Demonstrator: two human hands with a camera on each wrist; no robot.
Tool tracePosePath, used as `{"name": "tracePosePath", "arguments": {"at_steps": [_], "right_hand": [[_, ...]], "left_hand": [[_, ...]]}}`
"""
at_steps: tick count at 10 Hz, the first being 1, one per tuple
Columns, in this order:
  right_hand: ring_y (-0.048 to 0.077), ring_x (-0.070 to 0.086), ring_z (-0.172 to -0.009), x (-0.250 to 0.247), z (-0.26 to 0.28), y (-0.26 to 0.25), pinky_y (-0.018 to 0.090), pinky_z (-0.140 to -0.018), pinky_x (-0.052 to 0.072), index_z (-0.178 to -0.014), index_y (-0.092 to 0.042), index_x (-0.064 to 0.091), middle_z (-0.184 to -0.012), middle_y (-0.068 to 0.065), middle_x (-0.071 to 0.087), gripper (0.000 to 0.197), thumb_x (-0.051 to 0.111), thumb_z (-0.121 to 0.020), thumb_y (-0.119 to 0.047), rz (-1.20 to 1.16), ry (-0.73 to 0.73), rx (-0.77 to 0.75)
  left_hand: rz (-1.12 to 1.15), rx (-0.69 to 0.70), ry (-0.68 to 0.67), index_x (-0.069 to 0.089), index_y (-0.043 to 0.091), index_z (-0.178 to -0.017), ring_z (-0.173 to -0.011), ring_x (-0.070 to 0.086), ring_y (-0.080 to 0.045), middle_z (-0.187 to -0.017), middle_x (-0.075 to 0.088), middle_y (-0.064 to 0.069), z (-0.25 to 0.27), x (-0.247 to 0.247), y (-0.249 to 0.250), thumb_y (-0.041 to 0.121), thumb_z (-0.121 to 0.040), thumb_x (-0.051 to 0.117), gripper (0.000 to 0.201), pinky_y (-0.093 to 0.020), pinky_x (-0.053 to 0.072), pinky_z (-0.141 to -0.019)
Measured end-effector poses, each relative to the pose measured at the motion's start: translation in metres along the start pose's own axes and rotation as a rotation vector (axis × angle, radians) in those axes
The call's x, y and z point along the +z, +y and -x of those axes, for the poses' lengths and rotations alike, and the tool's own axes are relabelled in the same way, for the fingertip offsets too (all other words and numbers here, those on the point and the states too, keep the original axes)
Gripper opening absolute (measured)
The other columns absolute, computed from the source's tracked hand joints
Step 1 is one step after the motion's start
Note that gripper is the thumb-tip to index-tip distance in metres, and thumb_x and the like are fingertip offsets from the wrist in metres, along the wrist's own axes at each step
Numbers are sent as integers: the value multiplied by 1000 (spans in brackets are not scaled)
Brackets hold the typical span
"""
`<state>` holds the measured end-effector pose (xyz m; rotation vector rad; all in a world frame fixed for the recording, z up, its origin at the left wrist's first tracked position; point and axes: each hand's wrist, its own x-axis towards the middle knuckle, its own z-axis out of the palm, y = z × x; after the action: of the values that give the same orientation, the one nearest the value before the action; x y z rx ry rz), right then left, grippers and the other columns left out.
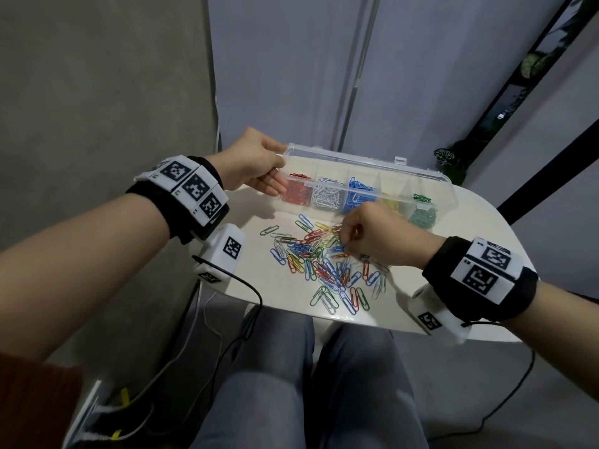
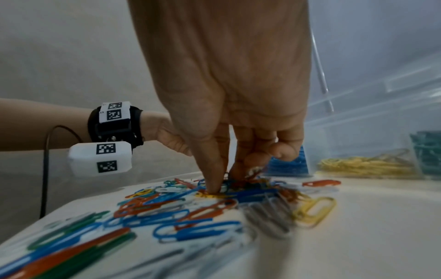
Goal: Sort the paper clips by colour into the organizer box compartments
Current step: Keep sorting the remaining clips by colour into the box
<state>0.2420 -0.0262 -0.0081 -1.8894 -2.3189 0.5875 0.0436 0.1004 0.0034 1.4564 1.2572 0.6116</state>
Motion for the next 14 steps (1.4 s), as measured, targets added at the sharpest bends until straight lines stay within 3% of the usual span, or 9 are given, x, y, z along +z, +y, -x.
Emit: {"name": "tracePosePath", "arguments": {"at_steps": [2,3,5,6,7,8,9,12,14], "right_hand": [[-1,57,-51,-8,0,8,13,-53,46,-75,-2,73,-65,-2,68,5,78,-74,0,-291,80,104],[14,55,-58,-17,1,12,23,-54,44,-73,-3,73,-65,8,68,8,79,-72,0,-531,98,192],[12,50,-51,-37,3,11,20,-47,39,-76,-1,71,-61,8,66,8,75,-73,6,-769,200,219],[16,47,-56,-51,1,8,25,-52,40,-78,-4,73,-71,13,68,7,76,-75,0,-721,271,231],[2,49,-48,-61,-6,10,17,-51,40,-80,-7,73,-69,8,67,5,77,-77,-5,-569,414,232],[-2,45,-40,-63,-15,13,8,-41,34,-90,-2,74,-69,7,64,14,78,-77,-6,-476,503,236],[0,45,-47,-60,-16,15,7,-45,36,-96,-7,73,-73,3,63,20,79,-77,-8,-400,515,210],[-2,56,-56,-8,1,-3,7,-50,39,-80,-11,74,-69,-12,64,9,81,-74,-9,-73,29,58],[6,60,-61,3,-1,-5,9,-55,43,-80,-9,75,-72,-1,70,6,79,-76,-8,-39,18,39]], "left_hand": [[-1,-1,1,38,7,-144,-44,65,-18,-51,66,-10,1,-1,0,2,-100,47,46,-30,57,-49],[3,-2,1,38,8,-144,-44,65,-18,-51,66,-10,2,-1,0,2,-99,47,46,-30,57,-49],[3,-3,2,38,7,-144,-44,66,-18,-52,66,-10,2,0,1,2,-99,47,46,-29,57,-48],[4,-4,3,38,7,-144,-44,65,-18,-52,66,-10,3,0,1,2,-99,47,46,-30,57,-47],[3,-1,4,37,6,-145,-44,65,-19,-51,66,-11,4,0,2,2,-99,48,47,-30,57,-47],[5,-3,4,37,6,-144,-43,65,-19,-51,65,-10,4,0,1,2,-99,48,46,-30,57,-47],[7,-4,3,38,6,-144,-44,66,-19,-52,66,-11,3,0,1,3,-99,48,46,-30,57,-47],[8,2,8,40,7,-143,-44,66,-19,-52,66,-10,2,1,-1,2,-99,48,46,-31,58,-48],[12,2,5,39,8,-143,-43,65,-18,-51,65,-10,2,1,-1,1,-99,47,46,-30,57,-48]]}}
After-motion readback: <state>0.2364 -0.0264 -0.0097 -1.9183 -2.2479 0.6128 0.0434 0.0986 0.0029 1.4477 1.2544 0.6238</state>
